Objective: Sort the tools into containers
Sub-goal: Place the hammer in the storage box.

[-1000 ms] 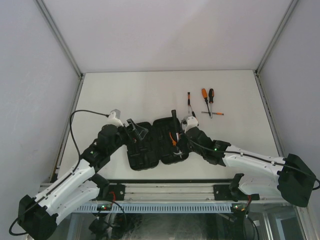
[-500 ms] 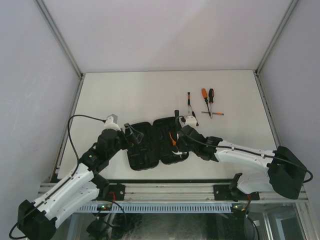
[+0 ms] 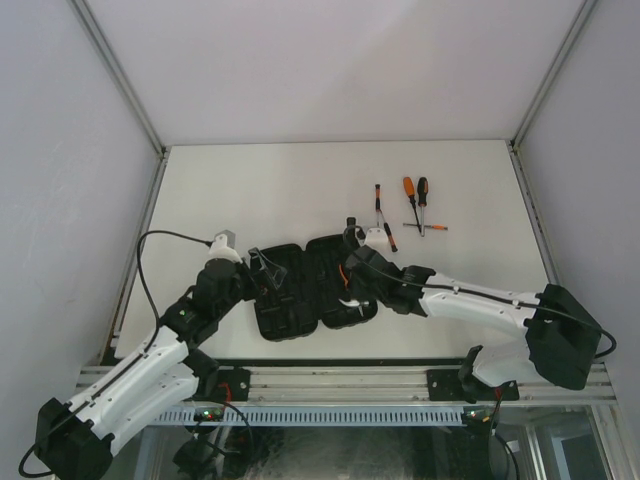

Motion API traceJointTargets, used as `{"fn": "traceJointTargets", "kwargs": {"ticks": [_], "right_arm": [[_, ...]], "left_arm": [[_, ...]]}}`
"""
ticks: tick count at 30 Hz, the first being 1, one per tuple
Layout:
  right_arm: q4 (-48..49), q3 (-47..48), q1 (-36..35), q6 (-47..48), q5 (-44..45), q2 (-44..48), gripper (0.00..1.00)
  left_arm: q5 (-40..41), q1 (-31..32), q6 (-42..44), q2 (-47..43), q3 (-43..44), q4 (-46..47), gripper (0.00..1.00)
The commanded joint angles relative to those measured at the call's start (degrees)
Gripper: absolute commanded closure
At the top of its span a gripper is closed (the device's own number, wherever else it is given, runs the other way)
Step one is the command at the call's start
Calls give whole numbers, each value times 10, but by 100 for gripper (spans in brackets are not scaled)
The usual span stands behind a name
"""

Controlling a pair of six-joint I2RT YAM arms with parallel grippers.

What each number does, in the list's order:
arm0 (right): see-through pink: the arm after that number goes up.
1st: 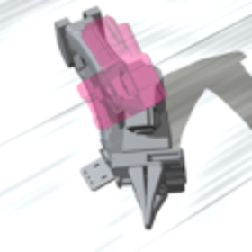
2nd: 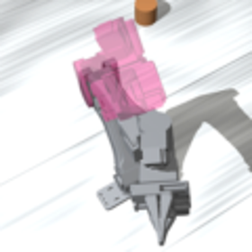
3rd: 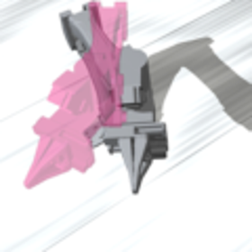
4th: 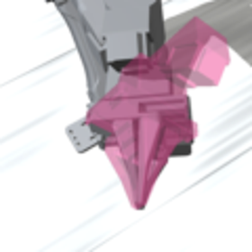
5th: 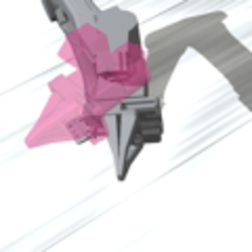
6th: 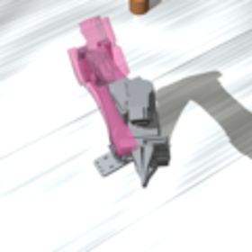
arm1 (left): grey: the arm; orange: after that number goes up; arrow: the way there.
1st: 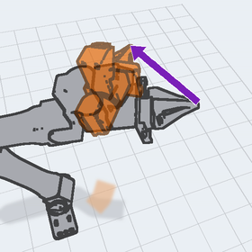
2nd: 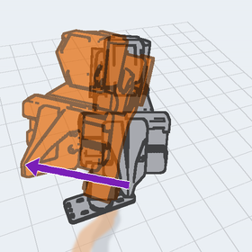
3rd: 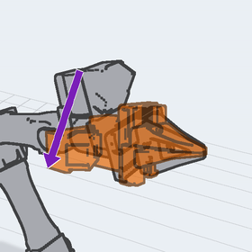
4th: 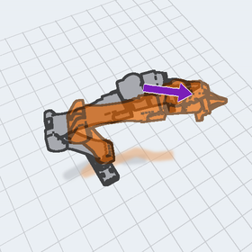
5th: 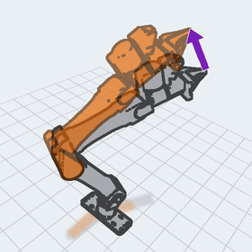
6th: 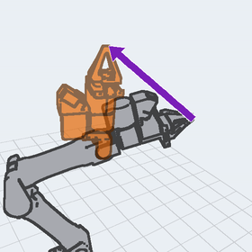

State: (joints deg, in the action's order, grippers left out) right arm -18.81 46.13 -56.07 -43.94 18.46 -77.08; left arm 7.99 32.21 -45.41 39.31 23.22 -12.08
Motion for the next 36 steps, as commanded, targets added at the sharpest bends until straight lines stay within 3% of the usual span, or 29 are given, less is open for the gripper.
{"fn": "traceJointTargets", "kwargs": {"ticks": [1, 13, 36], "right_arm": [[2, 25, -5, -16, 16, -8, 100], [-35, 61, 1, -23, -3, -68, 100], [-90, 149, -8, 60, -104, -165, 100]], "left_arm": [[5, -4, 11, -5, -8, 21, 11], [-1, -4, 26, -24, -13, 27, 11], [-17, -4, 14, -9, -26, 53, 11]]}}
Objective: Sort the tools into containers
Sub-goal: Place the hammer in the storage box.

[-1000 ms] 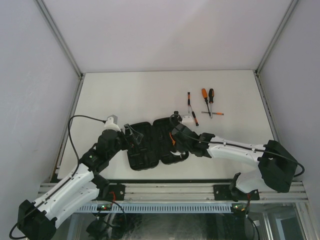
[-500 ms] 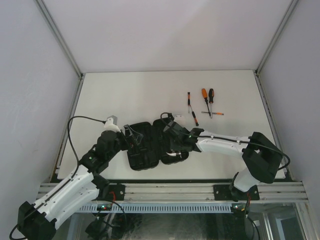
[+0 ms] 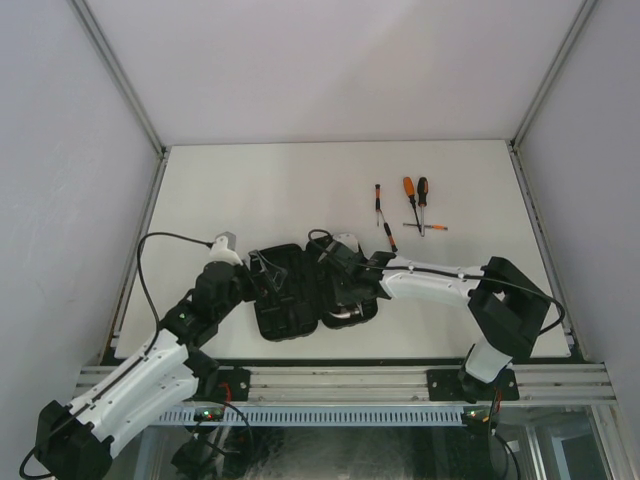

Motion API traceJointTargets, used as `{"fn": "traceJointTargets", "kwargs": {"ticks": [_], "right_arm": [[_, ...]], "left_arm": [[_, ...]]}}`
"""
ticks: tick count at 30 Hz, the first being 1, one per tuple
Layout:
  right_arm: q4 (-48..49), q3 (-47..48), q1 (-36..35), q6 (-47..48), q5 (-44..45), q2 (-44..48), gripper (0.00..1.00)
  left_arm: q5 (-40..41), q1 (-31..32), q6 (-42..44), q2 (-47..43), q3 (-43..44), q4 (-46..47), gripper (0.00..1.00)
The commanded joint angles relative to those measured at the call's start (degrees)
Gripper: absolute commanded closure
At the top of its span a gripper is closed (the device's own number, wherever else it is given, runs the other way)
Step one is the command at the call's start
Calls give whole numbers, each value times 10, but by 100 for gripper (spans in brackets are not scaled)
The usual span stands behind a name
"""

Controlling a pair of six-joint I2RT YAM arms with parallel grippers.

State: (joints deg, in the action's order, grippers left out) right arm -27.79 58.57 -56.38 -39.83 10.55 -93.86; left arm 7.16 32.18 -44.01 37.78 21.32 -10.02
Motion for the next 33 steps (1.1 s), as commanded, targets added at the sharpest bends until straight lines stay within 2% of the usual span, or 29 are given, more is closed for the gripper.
{"fn": "traceJointTargets", "kwargs": {"ticks": [1, 16, 33], "right_arm": [[1, 24, -5, 21, -32, 0, 100], [-17, 24, -5, 7, -33, -25, 97], [-22, 24, -22, 12, 6, 4, 74]], "left_arm": [[-12, -3, -1, 9, -6, 33, 11], [-21, -4, -7, 9, -10, 44, 11], [-11, -4, -11, -15, -14, 29, 11]]}}
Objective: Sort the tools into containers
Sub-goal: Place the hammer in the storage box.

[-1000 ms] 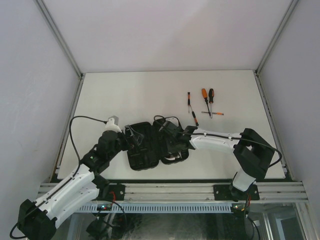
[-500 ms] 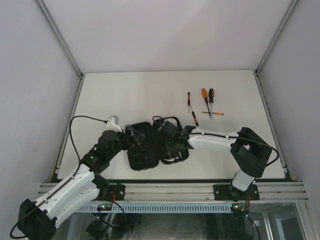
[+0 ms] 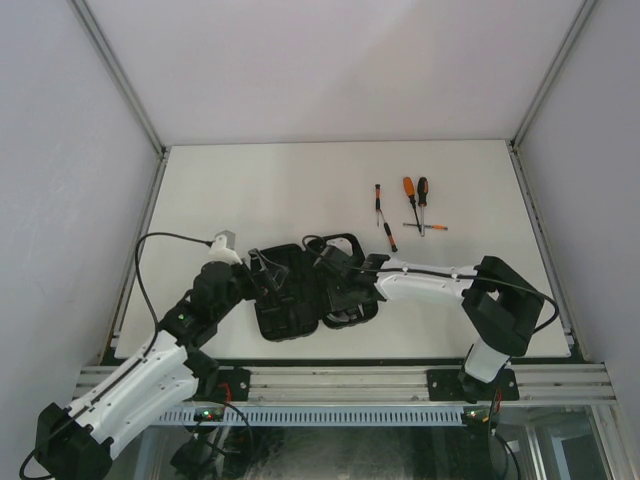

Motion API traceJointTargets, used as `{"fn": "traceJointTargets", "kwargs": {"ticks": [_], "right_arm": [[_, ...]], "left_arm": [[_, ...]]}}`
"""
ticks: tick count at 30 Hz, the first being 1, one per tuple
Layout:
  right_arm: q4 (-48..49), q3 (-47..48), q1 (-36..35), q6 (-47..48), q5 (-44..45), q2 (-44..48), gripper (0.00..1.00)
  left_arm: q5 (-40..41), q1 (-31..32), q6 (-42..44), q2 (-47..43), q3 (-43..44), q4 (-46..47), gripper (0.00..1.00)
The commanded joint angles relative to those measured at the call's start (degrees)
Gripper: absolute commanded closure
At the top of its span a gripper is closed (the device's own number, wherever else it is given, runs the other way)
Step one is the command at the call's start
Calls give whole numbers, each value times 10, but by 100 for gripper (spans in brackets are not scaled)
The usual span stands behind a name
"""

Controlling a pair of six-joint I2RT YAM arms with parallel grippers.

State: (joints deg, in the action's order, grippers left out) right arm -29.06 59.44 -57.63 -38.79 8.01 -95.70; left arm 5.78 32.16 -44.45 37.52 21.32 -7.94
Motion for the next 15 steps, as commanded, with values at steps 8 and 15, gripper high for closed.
{"fn": "traceJointTargets", "kwargs": {"ticks": [8, 15], "right_arm": [[-8, 14, -23, 10, 69, 58, 65], [33, -12, -32, 28, 84, 110, 60]], "left_arm": [[3, -3, -6, -5, -9, 9, 11], [4, -3, -5, 2, -7, 12, 11]]}}
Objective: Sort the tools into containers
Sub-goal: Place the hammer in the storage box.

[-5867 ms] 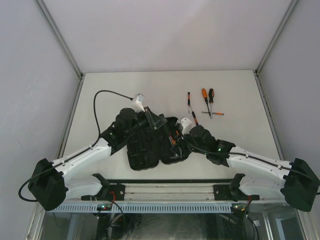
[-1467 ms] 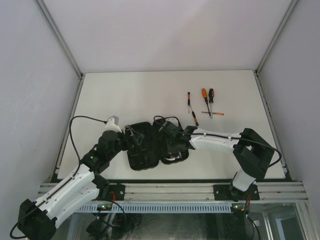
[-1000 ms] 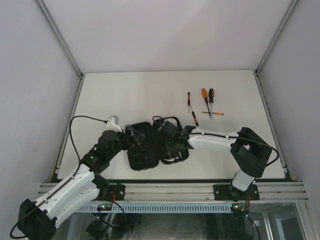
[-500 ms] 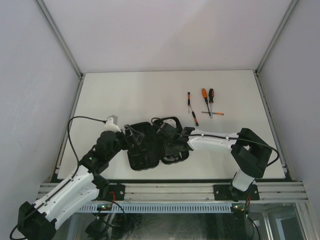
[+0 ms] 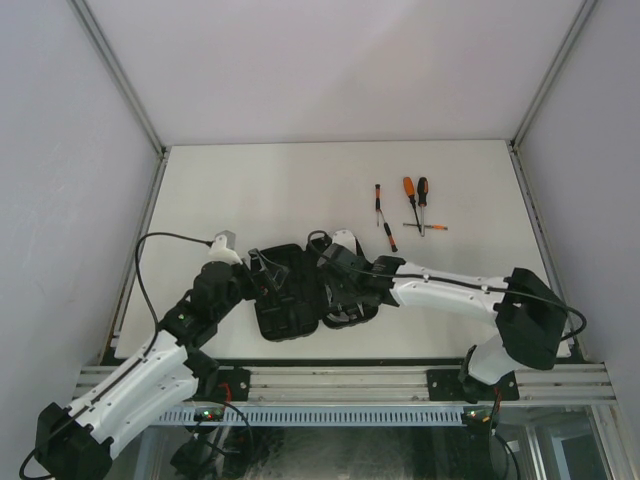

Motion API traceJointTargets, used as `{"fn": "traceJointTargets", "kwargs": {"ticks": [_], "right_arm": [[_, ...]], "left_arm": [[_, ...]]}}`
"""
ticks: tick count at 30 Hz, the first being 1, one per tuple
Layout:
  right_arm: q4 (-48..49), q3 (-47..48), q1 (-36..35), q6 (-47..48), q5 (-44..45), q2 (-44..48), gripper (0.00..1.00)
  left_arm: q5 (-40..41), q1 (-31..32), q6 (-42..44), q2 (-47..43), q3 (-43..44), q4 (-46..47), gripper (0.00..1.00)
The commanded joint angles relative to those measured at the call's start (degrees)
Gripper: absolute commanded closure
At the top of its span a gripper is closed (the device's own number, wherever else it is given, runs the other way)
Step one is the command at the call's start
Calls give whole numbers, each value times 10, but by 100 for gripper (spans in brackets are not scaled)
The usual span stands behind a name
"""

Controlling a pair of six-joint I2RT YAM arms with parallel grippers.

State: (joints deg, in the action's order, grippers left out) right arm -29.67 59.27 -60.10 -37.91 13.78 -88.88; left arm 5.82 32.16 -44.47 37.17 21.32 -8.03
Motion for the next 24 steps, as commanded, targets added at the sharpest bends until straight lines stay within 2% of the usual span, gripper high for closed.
{"fn": "traceJointTargets", "kwargs": {"ticks": [1, 9, 14, 24], "right_arm": [[44, -13, -7, 21, 29, 49, 60], [89, -41, -13, 37, 45, 101, 57], [115, -54, -17, 41, 55, 126, 48], [165, -96, -17, 31, 102, 172, 46]], "left_arm": [[3, -3, -4, 7, -5, 12, 11], [6, -3, -5, 13, -7, 17, 11], [2, -3, -6, 25, -2, 23, 11], [-2, -3, -11, 24, -8, 25, 11]]}}
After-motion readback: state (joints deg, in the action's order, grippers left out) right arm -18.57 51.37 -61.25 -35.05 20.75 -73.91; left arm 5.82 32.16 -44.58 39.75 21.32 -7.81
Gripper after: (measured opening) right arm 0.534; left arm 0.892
